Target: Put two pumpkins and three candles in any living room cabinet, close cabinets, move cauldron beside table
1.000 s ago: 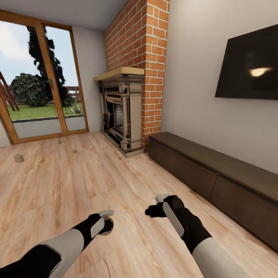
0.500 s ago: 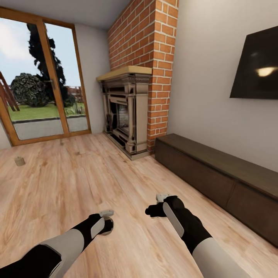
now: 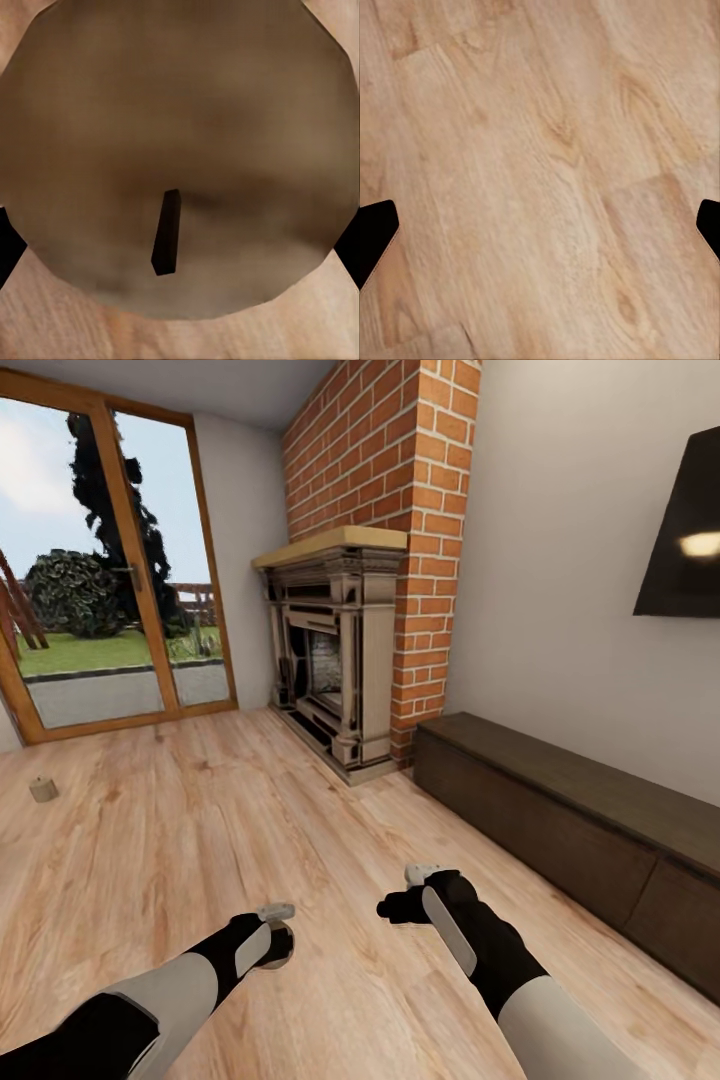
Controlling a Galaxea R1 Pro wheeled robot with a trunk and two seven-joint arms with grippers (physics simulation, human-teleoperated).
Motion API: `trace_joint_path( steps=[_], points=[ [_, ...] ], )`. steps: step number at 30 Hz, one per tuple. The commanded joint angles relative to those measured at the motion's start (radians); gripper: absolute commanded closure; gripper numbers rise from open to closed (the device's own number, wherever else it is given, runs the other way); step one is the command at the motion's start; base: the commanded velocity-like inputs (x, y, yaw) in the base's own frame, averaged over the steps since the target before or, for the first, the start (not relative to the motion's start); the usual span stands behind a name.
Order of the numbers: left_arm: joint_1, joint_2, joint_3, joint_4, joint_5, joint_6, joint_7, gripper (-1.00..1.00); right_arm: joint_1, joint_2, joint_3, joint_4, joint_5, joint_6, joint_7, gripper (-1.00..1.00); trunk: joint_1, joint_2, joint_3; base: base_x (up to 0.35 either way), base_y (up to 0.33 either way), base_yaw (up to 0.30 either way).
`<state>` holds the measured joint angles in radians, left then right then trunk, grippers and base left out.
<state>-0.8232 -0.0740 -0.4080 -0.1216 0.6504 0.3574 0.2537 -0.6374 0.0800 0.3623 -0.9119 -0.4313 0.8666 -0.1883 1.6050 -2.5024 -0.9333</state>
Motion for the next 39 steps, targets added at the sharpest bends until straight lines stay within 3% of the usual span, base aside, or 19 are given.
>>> trace_joint_path(
  steps=[1,12,39],
  points=[
    [0.000,0.000,-0.009,-0.003,0.009,0.005,0.007,1.00,-0.001,0.000,0.002,-0.001,-0.010,0.003,-0.010,-1.00,0.000,0.000,0.000,0.330,0.084,-0.079],
    [0.000,0.000,-0.010,-0.003,0.011,0.006,0.006,1.00,-0.001,0.000,0.002,0.001,-0.011,0.003,-0.010,-1.00,0.000,0.000,0.010,0.311,0.144,-0.211],
    [0.000,-0.001,-0.011,-0.003,0.010,0.006,0.005,1.00,-0.001,0.000,-0.005,0.010,-0.011,0.003,-0.013,-1.00,0.000,0.000,0.034,0.191,0.287,-0.255]
  ],
)
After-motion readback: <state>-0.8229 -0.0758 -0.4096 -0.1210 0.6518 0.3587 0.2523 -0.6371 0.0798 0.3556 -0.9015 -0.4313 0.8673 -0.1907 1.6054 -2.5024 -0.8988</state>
